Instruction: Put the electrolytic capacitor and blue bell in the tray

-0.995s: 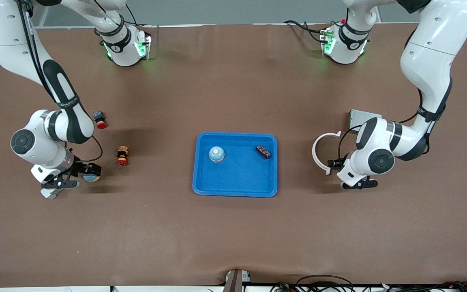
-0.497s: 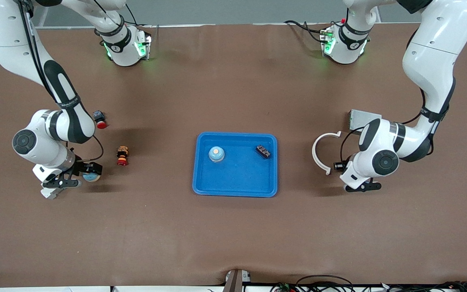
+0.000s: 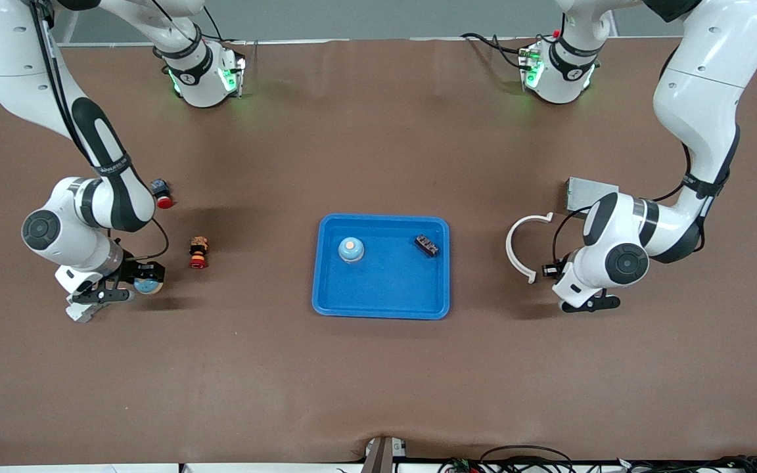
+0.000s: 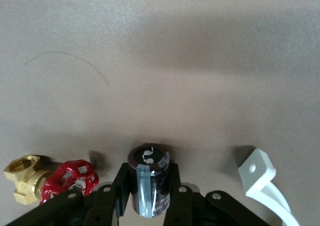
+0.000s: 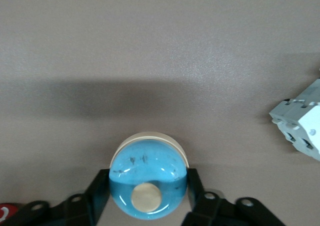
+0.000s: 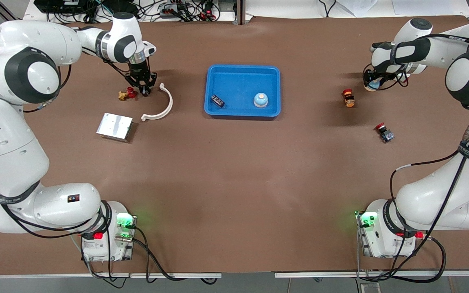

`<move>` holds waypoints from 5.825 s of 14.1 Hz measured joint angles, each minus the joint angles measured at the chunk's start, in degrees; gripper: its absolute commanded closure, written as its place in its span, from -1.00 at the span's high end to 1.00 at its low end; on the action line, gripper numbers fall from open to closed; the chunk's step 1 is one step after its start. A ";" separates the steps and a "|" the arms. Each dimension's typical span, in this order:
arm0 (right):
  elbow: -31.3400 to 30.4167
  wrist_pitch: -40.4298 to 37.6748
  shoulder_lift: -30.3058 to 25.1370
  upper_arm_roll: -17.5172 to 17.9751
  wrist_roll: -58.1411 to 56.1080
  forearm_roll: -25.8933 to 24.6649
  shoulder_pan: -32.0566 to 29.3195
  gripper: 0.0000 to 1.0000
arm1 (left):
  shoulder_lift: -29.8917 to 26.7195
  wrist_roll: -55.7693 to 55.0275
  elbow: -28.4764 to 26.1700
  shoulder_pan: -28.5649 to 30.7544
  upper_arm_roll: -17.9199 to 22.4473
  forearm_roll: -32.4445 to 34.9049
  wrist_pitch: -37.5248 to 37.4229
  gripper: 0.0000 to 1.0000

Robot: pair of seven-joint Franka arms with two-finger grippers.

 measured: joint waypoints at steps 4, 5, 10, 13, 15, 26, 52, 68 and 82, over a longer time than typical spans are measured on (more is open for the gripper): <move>3.91 -6.48 -0.18 0.17 -0.04 2.41 0.01 -1.00 | -0.33 -7.68 6.10 -0.73 -1.83 -1.62 -6.74 -1.00; 5.73 -9.45 -0.28 0.28 -0.04 3.15 0.02 -1.00 | -0.41 -10.47 8.74 -1.82 -2.37 -3.13 -9.43 -1.00; 15.35 -24.98 -2.19 0.82 3.58 4.26 1.86 -1.00 | -0.55 -27.60 15.56 -10.57 -2.73 -7.92 -13.63 -1.00; 16.61 -26.41 -3.06 1.08 10.07 4.41 5.29 -1.00 | 0.53 -36.49 16.09 -15.83 -2.73 -8.04 -13.19 -1.00; 16.77 -26.42 -3.43 1.24 16.98 4.49 9.09 -1.00 | 1.53 -40.64 16.94 -18.91 -2.72 -8.05 -11.02 -1.00; 20.53 -25.01 -2.64 1.52 57.13 4.57 32.40 -1.00 | 7.28 -53.42 17.46 -26.32 -2.02 -8.05 10.29 -1.00; 38.85 -15.90 20.66 0.67 78.77 3.98 42.40 -1.00 | 9.76 -53.92 20.83 -28.17 0.92 -8.05 12.12 1.00; 39.00 -15.91 20.80 0.08 78.81 2.00 42.34 0.99 | -12.48 -0.27 20.33 -0.88 -4.03 -15.63 -37.75 1.00; 40.34 -17.16 20.71 0.26 78.46 1.98 42.59 1.00 | -35.39 25.86 0.18 16.74 -4.32 -15.73 -30.54 1.00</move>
